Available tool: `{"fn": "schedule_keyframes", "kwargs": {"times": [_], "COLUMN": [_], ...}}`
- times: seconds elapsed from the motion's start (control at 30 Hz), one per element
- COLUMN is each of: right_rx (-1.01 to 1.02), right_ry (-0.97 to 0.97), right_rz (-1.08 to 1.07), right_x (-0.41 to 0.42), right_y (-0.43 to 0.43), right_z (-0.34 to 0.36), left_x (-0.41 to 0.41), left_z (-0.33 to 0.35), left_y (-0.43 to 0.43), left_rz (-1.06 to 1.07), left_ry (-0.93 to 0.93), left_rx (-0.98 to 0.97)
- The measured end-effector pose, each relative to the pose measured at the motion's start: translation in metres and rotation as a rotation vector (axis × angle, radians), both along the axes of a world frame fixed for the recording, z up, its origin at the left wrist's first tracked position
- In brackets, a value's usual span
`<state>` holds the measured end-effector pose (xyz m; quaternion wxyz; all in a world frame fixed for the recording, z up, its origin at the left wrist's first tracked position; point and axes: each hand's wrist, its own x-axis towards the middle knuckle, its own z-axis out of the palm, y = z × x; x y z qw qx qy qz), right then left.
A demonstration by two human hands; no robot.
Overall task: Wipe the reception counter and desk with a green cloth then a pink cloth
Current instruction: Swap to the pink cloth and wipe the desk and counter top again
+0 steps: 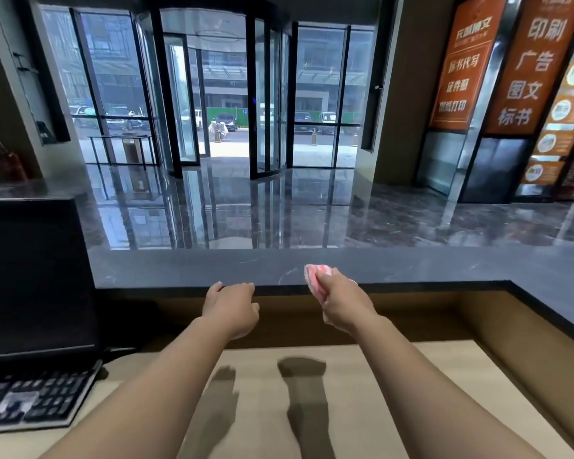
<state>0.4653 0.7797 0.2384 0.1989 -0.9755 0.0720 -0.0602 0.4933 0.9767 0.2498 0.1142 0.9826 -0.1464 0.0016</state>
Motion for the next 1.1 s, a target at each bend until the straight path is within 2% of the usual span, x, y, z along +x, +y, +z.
{"fn": "schedule_keyframes", "kwargs": {"times": [0.17, 0.37, 0.6, 0.73, 0.97, 1.1], "right_rx": [-0.038, -0.09, -0.248, -0.261, -0.33, -0.283], "right_ry": [-0.007, 0.006, 0.19, 0.185, 0.222, 0.263], "right_rz": [0.005, 0.132, 0.297, 0.329, 0.107, -0.071], "right_x": [0.04, 0.104, 0.175, 0.203, 0.212, 0.202], "right_y": [0.023, 0.061, 0.095, 0.086, -0.003, -0.059], "right_z": [0.004, 0.003, -0.034, -0.037, -0.039, -0.038], "left_x": [0.033, 0.065, 0.103, 0.111, 0.109, 0.102], "left_z": [-0.015, -0.022, -0.026, -0.023, -0.026, -0.028], "left_y": [0.011, 0.021, 0.027, 0.025, 0.021, 0.022], "left_rz": [-0.001, 0.041, 0.027, 0.06, 0.105, 0.103], "left_ry": [-0.014, -0.01, -0.025, -0.014, 0.041, 0.042], "left_rx": [-0.005, -0.035, 0.188, 0.208, 0.208, 0.219]}}
